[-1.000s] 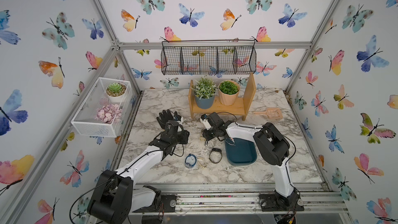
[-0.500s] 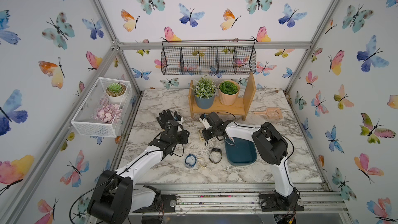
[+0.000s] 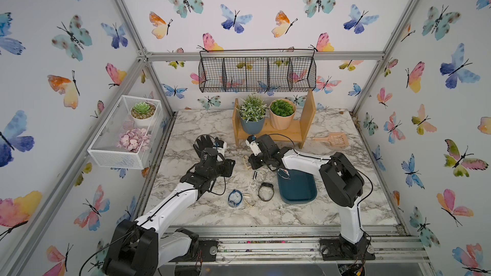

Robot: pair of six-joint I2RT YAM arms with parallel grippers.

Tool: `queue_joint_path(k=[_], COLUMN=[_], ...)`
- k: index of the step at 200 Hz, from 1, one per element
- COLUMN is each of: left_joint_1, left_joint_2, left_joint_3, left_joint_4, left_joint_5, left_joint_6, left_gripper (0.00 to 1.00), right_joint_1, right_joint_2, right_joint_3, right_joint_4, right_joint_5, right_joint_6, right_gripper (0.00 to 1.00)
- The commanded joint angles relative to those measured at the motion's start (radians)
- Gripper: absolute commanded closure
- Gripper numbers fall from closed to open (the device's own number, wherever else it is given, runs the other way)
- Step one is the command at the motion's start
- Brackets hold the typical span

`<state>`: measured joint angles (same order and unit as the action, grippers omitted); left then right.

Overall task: Put the watch into the storage box
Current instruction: Pick up the watch at the center of the board, then place the watch in the storage box.

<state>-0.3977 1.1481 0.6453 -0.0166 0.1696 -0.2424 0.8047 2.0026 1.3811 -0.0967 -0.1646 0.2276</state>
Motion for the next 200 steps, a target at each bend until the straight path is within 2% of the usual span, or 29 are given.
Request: queue_joint_path(k=[1, 33, 110, 200], left_joint_1=[-0.019, -0.067, -0.130, -0.189], left_joint_2=[-0.027, -0.020, 0.029, 0.105], left_joint_3=[0.002, 0.007, -0.001, 0.024], left_joint_4=[0.037, 0.063, 0.144, 0.163], left_joint_5=[0.086, 0.112, 0.263, 0.277], left_joint_6=[0.028, 0.055, 0.085, 0.101], left_gripper=[0.60, 0.59, 0.58, 0.56], right_joint_1=[0.005, 0.005, -0.011, -0.108], right_joint_2=[-0.082, -0.178, -0.324, -0.453], right_joint_3=[-0.036, -0.094, -0.255, -0.384], right_joint_4=[0.030, -0.006, -0.063, -0.083], right_joint_5=[0.004, 0.069, 0.206, 0.212], right_joint_6=[-0.016, -0.041, -0.036, -0.020], right_gripper=[0.98, 0.98, 0.98, 0.98])
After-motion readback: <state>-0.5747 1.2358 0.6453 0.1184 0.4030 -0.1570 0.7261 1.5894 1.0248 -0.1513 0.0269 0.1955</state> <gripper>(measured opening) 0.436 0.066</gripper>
